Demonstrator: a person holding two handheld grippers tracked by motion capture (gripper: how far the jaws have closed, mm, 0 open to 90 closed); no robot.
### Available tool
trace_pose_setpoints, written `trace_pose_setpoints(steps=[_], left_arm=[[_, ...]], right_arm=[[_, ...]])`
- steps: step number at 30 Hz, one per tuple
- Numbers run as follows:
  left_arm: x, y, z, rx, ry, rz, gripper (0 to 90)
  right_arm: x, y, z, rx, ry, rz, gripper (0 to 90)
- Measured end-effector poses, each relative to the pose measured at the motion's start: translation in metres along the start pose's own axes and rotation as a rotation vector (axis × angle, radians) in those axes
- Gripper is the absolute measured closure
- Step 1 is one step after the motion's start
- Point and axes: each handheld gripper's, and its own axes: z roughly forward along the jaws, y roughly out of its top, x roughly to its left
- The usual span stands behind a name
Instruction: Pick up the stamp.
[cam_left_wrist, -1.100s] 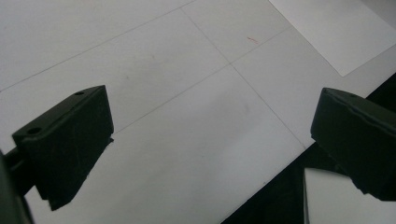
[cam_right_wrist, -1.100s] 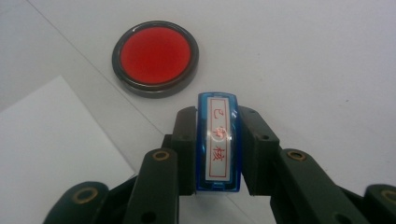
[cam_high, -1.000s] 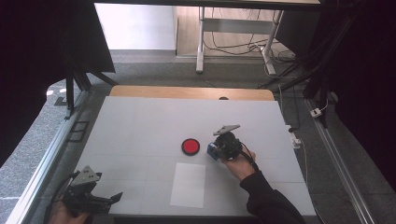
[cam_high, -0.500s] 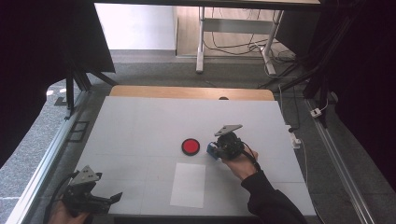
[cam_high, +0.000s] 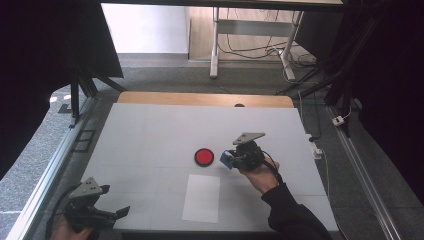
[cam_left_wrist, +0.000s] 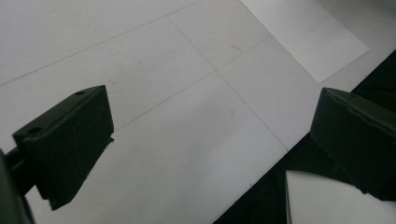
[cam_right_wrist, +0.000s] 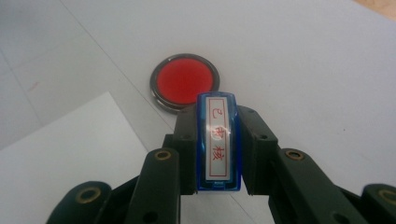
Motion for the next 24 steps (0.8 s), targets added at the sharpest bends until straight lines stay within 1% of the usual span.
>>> trace_pose_setpoints(steps=[4,7,9,14,16,18,20,21,22,24], left_arm=[[-0.001,0.0,0.0,0.003,0.005,0.004,0.0],[-0.001,0.0,0.0,0.0,0.004,0.002,0.0],[0.0,0.0,0.0,0.002,0.004,-0.001,0.0],[-0.001,0.0,0.0,0.006,0.008,0.004,0.0],[-0.002,0.0,0.001,0.009,0.013,0.008,0.0],[-0.002,0.0,0.001,0.011,0.012,0.009,0.0],[-0.002,0.0,0.001,0.013,0.012,0.01,0.0],[-0.002,0.001,0.001,0.013,0.012,0.009,0.0],[-0.002,0.001,0.001,0.013,0.012,0.009,0.0],[-0.002,0.001,0.001,0.016,0.008,0.011,0.0]], right_arm=[[0.002,0.002,-0.007,-0.031,0.018,-0.01,71.7],[0.003,0.002,-0.013,-0.04,0.025,-0.032,71.7],[0.004,0.002,-0.016,-0.05,0.036,-0.038,71.7],[0.006,0.003,-0.022,-0.075,0.054,-0.036,71.7],[0.007,0.003,-0.023,-0.075,0.058,-0.037,71.7],[0.008,0.003,-0.026,-0.089,0.086,-0.036,71.7],[0.009,0.002,-0.028,-0.095,0.102,-0.042,71.7],[0.009,0.002,-0.028,-0.095,0.102,-0.042,71.7],[0.011,0.002,-0.03,-0.103,0.124,-0.039,71.7],[0.012,0.002,-0.031,-0.113,0.135,-0.042,71.7]])
